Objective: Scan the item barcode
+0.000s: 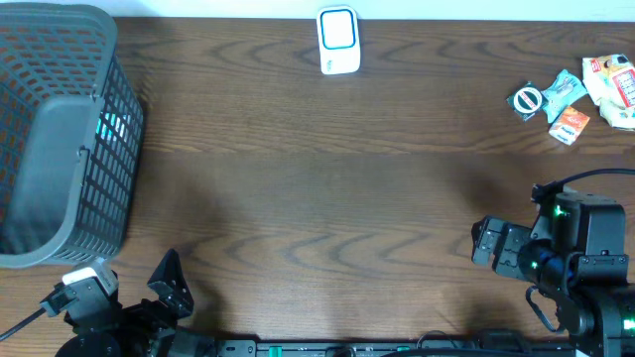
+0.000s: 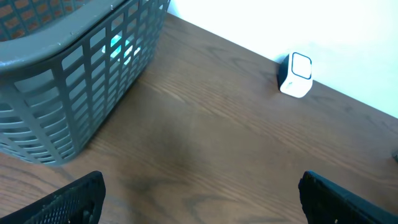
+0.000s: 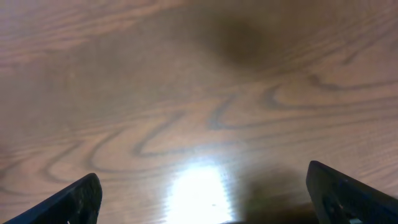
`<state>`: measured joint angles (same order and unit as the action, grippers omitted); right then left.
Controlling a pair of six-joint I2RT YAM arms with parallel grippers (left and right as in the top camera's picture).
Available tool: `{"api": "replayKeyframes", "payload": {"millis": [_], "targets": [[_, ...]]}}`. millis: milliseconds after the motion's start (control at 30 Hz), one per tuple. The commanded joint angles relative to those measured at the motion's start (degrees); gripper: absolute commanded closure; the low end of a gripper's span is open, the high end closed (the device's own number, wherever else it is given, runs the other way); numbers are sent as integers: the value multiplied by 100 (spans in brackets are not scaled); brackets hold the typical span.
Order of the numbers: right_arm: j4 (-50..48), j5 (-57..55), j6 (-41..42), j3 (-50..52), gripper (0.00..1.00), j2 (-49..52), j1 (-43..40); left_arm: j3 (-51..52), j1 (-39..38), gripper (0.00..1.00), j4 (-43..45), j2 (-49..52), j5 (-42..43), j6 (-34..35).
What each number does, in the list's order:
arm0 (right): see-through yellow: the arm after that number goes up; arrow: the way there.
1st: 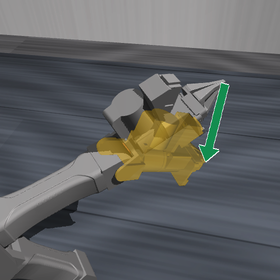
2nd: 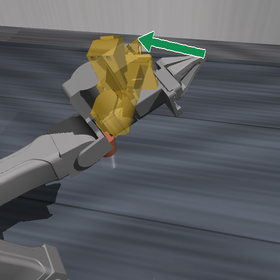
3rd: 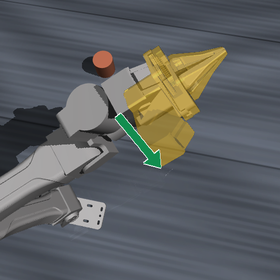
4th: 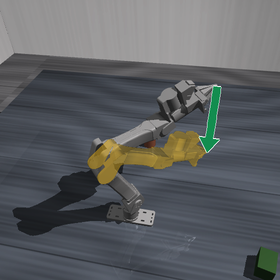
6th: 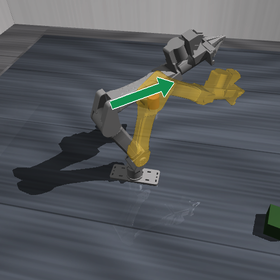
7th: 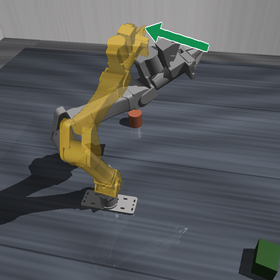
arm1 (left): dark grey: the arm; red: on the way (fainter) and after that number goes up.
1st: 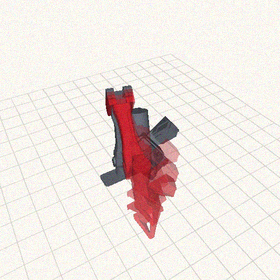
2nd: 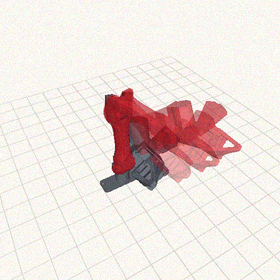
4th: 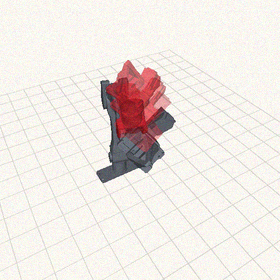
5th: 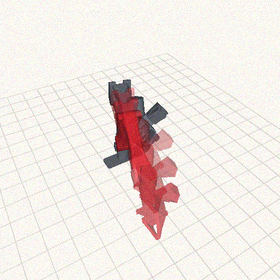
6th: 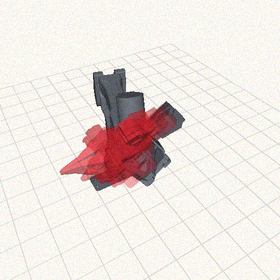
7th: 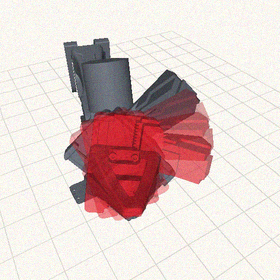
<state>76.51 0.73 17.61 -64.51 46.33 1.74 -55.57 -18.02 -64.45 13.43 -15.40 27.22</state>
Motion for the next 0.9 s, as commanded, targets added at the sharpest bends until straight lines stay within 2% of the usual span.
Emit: {"api": "replayKeyframes", "payload": {"millis": [0,333,433,533,600,867], "targets": [[-92,55,173,17,1,-15,61,24,22,2,4,-9,-98,55],[-107,227,334,17,1,-15,61,24,22,2,2,-9,-98,55],[-122,675,1368,17,1,-15,61,24,22,2,4,-9,-96,55],[-188,999,3303,17,1,-15,61,24,22,3,4,-9,-96,55],[-177,994,3947,17,1,-15,61,24,22,2,4,-9,-96,55],[-175,994,4022,17,1,-15,61,24,22,2,4,-9,-98,55]]}}
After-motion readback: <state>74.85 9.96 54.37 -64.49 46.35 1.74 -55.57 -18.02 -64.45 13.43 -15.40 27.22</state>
